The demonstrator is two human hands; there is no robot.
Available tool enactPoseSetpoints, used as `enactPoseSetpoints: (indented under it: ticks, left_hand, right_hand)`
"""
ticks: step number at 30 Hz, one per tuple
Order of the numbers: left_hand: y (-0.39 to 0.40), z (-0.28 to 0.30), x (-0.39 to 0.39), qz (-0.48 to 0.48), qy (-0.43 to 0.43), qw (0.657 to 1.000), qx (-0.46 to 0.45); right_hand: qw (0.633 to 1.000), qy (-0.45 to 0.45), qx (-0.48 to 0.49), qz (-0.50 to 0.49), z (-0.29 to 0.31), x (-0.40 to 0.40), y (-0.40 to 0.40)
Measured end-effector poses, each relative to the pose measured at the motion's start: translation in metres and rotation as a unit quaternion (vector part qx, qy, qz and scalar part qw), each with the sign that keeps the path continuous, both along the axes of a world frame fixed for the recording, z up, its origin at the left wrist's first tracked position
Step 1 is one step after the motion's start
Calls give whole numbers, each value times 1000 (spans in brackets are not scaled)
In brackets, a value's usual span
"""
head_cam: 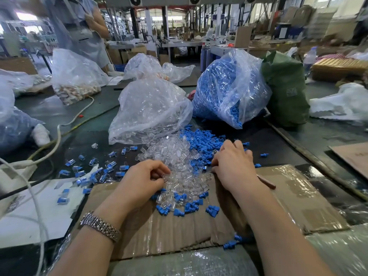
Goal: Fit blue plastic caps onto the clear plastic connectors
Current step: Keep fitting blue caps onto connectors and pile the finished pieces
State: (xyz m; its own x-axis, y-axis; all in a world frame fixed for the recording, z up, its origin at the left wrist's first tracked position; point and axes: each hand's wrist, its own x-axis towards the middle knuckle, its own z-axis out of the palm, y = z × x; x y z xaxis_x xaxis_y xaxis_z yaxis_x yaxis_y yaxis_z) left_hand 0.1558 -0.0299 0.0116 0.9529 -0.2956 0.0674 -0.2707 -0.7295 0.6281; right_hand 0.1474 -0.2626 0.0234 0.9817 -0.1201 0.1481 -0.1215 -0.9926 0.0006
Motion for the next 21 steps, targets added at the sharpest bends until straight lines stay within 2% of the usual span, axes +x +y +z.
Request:
enactPoseSetpoints:
  ticks: [8,10,12,14,18,21]
  left_hand:
    - [0,2,1,19,11,999,-24]
    - [0,4,0,27,7,999,-34]
    - [1,5,-1,41,3,998,-43]
    - [1,7,-2,54,1,997,-47]
    - [1,8,-4,64,-10,996,-61]
    - [2,9,-4,67,-20,993,-92]
  right_hand:
    - [999,-35,-4,14,-1,1,3]
    - [994,-76,71,30,1,2,2]
    - [972,-106,202,51,5,1,4]
    - [943,-93,311,69,9,-2,8]
    - [888,-66,446,83,11,-6,13]
    - [828,-57,552,81,13,-7,14]
